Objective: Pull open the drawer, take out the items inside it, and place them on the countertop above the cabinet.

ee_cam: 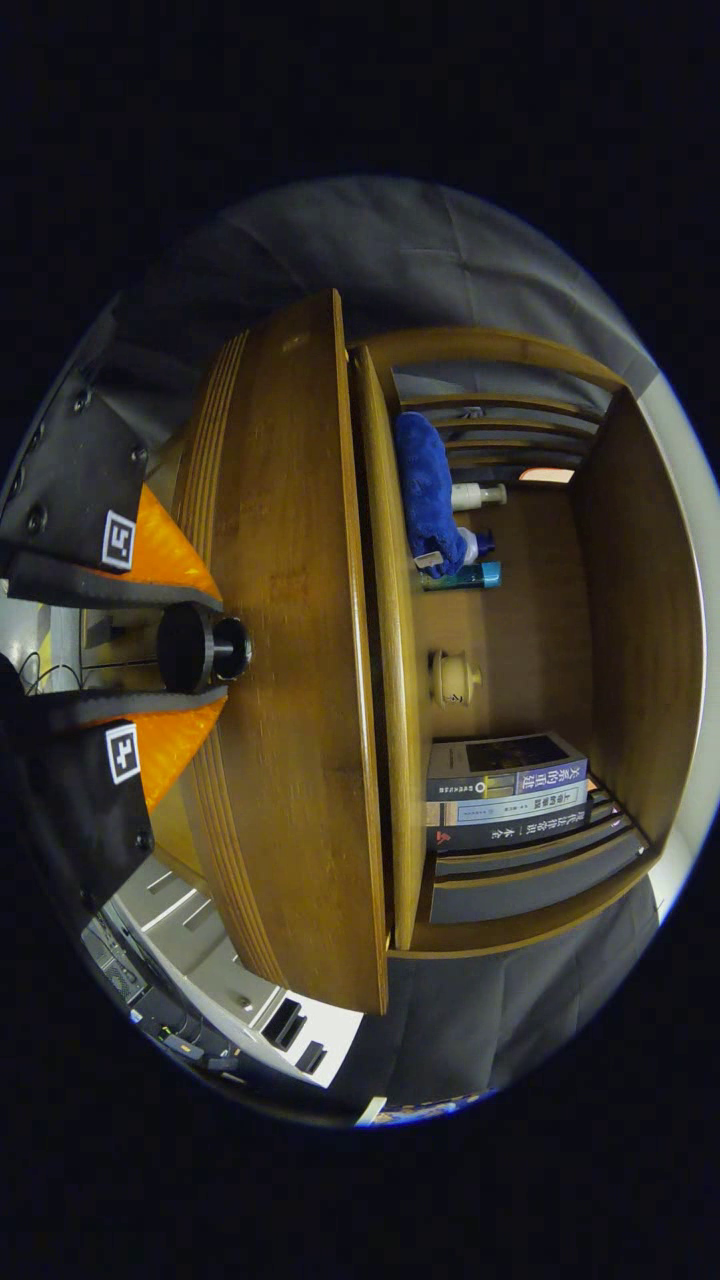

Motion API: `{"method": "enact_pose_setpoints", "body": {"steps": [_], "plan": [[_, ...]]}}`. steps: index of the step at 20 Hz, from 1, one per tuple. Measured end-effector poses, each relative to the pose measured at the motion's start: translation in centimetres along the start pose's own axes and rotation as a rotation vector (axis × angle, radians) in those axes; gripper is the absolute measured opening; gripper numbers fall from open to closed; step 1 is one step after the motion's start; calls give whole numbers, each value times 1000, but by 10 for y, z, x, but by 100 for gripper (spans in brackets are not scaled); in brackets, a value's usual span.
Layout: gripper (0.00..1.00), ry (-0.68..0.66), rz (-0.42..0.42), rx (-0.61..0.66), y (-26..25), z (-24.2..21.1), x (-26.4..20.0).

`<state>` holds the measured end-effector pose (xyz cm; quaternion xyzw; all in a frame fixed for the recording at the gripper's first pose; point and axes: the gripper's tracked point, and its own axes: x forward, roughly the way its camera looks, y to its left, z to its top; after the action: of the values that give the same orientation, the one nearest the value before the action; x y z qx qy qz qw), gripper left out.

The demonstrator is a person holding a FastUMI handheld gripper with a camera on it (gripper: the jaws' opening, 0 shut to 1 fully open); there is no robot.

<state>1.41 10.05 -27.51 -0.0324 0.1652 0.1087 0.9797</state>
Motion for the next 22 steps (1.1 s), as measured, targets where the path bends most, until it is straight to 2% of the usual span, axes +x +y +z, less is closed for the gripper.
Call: {"method": "enact_pose_setpoints", "body": {"steps": [7, 10, 22], "plan": [[42, 20, 1, 10, 2, -5, -18], [35, 18, -11, 10, 1, -7, -24], [35, 22, 3, 1, 2, -19, -55]]}}
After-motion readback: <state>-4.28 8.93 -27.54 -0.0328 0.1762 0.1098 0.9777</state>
